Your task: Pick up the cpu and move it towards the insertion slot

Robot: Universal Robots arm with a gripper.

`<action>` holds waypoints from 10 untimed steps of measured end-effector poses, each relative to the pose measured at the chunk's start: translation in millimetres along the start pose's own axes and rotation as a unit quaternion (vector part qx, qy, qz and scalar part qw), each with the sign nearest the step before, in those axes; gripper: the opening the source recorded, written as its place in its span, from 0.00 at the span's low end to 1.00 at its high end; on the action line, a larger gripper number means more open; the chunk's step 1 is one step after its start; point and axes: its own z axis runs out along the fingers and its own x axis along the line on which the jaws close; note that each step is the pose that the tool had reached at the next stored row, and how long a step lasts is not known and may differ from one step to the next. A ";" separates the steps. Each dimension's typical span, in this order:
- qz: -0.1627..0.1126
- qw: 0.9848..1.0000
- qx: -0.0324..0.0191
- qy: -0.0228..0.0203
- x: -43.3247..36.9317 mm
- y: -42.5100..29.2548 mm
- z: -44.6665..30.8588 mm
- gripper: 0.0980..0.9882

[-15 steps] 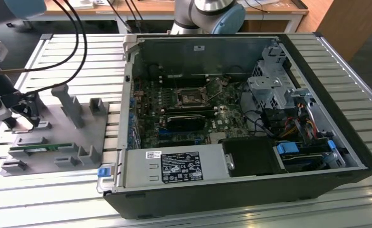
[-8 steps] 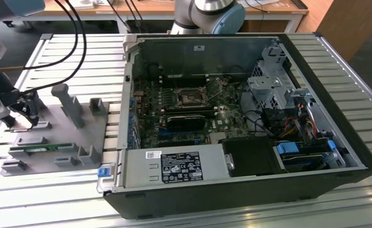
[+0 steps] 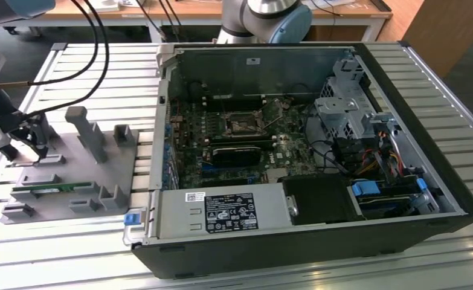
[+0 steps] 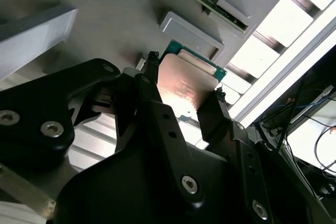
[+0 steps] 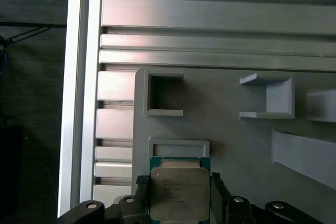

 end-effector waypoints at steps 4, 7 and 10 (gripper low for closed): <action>0.000 1.000 0.000 0.000 0.0 0.1 -2.0 0.50; 0.000 1.000 0.000 0.000 0.0 0.1 -3.3 0.50; 0.000 1.000 0.000 0.000 0.0 0.2 -4.6 0.50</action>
